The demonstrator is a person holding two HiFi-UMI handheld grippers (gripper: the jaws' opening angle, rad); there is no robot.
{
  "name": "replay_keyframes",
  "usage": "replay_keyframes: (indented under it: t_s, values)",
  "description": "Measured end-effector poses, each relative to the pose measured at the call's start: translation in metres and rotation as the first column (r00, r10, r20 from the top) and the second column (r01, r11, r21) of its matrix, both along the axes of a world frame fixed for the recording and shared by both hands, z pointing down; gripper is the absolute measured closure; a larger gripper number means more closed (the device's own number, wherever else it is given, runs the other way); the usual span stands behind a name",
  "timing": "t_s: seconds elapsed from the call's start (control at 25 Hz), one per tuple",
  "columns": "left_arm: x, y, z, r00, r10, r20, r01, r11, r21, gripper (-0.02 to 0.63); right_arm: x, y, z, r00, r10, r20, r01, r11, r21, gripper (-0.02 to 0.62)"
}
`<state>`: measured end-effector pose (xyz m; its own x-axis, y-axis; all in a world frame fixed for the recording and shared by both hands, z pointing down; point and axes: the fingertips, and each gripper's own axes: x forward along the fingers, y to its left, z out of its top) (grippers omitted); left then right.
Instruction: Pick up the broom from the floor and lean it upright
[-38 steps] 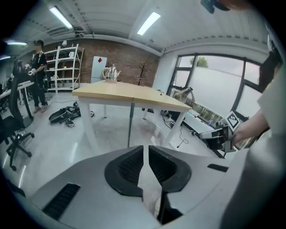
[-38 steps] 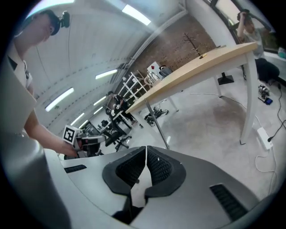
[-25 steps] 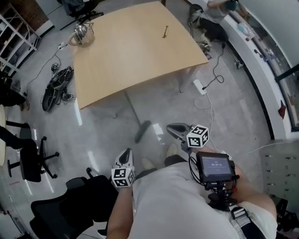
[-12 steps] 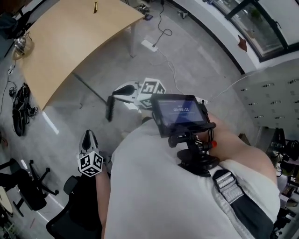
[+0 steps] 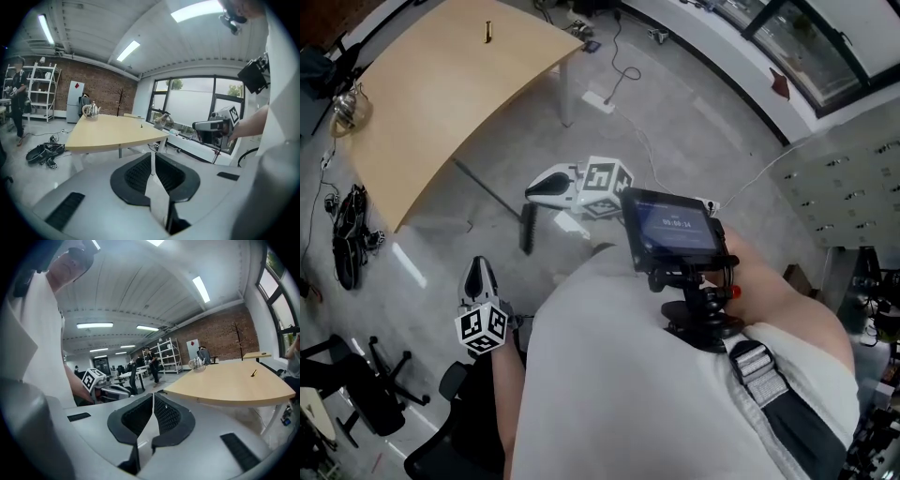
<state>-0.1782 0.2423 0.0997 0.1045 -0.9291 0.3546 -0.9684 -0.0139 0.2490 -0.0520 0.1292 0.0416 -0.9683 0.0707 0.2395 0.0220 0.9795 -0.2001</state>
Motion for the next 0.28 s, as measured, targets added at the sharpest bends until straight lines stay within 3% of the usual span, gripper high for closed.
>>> replay_keyframes:
  t_s: [0.28]
  values:
    - [0.017,0.010,0.001,0.999,0.024,-0.026,-0.024,1.000,0.001,0.574,0.007,0.021,0.008,0.999,0.038,-0.019,-0.040,0.994,-0.104,0.572]
